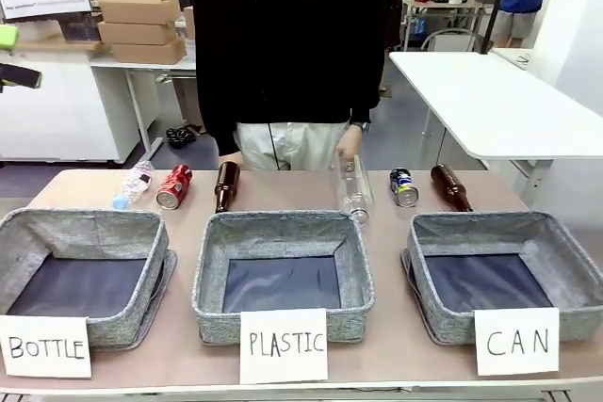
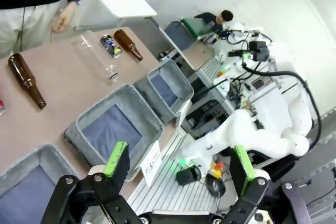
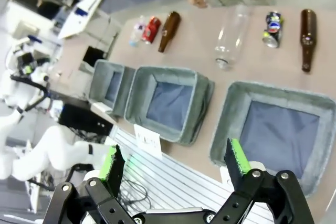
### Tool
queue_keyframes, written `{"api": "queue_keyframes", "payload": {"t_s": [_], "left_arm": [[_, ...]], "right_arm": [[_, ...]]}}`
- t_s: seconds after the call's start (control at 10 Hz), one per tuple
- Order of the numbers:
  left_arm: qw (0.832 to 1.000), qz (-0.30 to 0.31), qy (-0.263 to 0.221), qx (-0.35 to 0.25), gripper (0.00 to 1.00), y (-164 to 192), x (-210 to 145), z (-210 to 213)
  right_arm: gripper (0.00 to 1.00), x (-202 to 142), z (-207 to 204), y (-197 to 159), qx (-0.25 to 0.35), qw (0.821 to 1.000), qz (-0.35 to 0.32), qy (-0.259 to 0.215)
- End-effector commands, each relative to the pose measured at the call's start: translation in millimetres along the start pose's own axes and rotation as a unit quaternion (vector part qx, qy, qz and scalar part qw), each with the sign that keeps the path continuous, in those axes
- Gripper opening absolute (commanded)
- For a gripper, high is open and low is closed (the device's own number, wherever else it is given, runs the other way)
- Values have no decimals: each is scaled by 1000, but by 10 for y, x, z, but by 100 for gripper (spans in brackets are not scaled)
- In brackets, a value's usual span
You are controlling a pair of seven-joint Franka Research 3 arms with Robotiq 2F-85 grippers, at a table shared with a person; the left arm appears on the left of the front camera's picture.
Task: Sort the can waste into the basket.
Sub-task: Pick up the can waste from the table and place it in the right Fabric basket.
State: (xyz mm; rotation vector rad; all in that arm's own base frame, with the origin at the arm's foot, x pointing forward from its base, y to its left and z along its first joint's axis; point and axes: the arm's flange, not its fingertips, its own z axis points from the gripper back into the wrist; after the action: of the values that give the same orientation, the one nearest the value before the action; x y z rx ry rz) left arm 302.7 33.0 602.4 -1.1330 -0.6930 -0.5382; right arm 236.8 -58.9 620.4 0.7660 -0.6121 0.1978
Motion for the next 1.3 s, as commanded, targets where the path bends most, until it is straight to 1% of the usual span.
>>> {"api": "queue_keyframes", "payload": {"t_s": [0.0, 0.6, 0.7, 0.8, 0.9, 1.0, 1.1, 1.2], "left_arm": [[1000, -18, -6, 2, 100, -8, 35, 36], [1000, -18, -6, 2, 100, -8, 35, 36], [1000, -4, -3, 10, 100, -1, -5, 47], [996, -33, 88, 5, 100, 189, 228, -219], [988, -16, 118, 102, 100, 497, 472, -582], [962, 32, 175, 208, 100, 906, 661, -1081], [939, 44, 213, 267, 100, 1260, 765, -1443], [915, 43, 224, 334, 100, 1609, 865, -1698]], "right_arm": [[100, 10, 61, -31, 7, 1000, 14, -6], [100, 10, 61, -31, 7, 1000, 14, -6], [100, 10, 61, -31, 7, 1000, 14, -6], [100, 10, 61, -31, 7, 1000, 14, -6], [100, 10, 61, -31, 7, 1000, 14, -6], [100, 10, 61, -31, 7, 1000, 14, -6], [100, 10, 61, -31, 7, 1000, 14, -6], [100, 10, 61, -31, 7, 1000, 14, -6]]}}
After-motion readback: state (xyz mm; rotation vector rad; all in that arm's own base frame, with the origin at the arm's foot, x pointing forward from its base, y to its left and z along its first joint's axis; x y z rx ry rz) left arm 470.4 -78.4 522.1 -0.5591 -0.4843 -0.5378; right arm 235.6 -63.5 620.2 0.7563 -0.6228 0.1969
